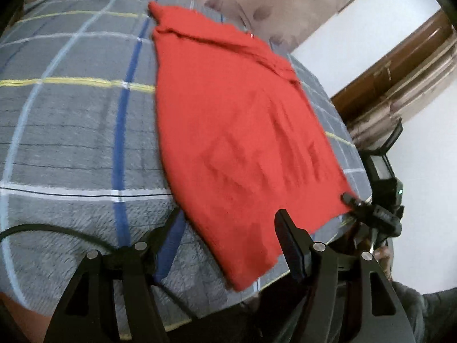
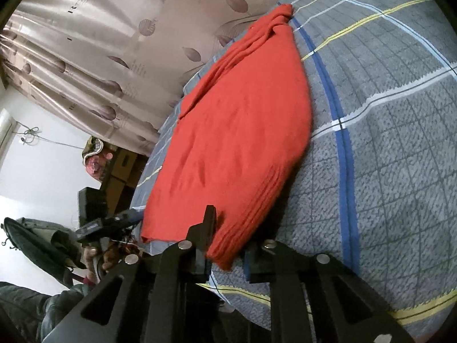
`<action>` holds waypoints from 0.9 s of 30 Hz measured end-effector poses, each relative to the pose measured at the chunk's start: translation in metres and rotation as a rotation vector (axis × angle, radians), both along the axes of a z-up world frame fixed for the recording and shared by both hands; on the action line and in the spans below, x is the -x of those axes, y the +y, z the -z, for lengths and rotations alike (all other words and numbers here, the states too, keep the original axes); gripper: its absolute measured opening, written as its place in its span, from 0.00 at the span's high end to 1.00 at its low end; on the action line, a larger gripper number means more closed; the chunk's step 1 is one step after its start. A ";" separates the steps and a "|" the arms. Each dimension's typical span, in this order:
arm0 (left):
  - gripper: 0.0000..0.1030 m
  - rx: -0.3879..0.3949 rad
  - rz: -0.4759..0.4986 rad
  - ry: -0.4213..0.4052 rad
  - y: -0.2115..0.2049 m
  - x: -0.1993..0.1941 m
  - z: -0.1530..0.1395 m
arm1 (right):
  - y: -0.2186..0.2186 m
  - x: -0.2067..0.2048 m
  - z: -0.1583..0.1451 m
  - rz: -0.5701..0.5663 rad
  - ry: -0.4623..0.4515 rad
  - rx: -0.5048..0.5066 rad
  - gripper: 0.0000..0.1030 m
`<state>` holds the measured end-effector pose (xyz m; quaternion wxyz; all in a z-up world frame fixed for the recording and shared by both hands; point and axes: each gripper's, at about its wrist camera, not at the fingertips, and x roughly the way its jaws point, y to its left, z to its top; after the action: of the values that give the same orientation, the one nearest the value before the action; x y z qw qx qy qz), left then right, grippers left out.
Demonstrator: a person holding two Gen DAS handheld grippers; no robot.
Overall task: Fold small clothes
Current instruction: 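Grasp the sweater hem with the left gripper while the right gripper grasps the hem too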
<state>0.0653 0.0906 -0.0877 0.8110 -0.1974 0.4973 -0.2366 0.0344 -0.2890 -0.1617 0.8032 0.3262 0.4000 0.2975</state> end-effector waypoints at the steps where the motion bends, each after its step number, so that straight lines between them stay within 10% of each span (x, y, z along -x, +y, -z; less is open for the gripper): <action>1: 0.36 0.029 0.010 -0.005 -0.002 0.000 0.000 | 0.000 -0.001 -0.001 -0.004 0.000 -0.007 0.81; 6: 0.49 0.047 0.032 -0.007 -0.010 -0.004 0.006 | 0.005 -0.008 -0.004 -0.022 -0.010 -0.009 0.75; 9: 0.90 -0.035 0.036 -0.007 -0.015 -0.005 0.009 | 0.009 -0.012 -0.007 -0.027 -0.019 0.008 0.76; 21: 0.90 -0.214 0.177 -0.006 -0.024 -0.006 0.000 | 0.006 -0.016 -0.008 -0.052 -0.008 0.022 0.76; 27: 0.92 -0.184 0.164 -0.015 -0.022 -0.014 0.002 | 0.007 -0.022 -0.004 -0.023 0.011 0.058 0.93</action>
<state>0.0791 0.0690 -0.0902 0.8073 -0.0790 0.5254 -0.2569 0.0568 -0.2823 -0.1572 0.8068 0.2996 0.4164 0.2932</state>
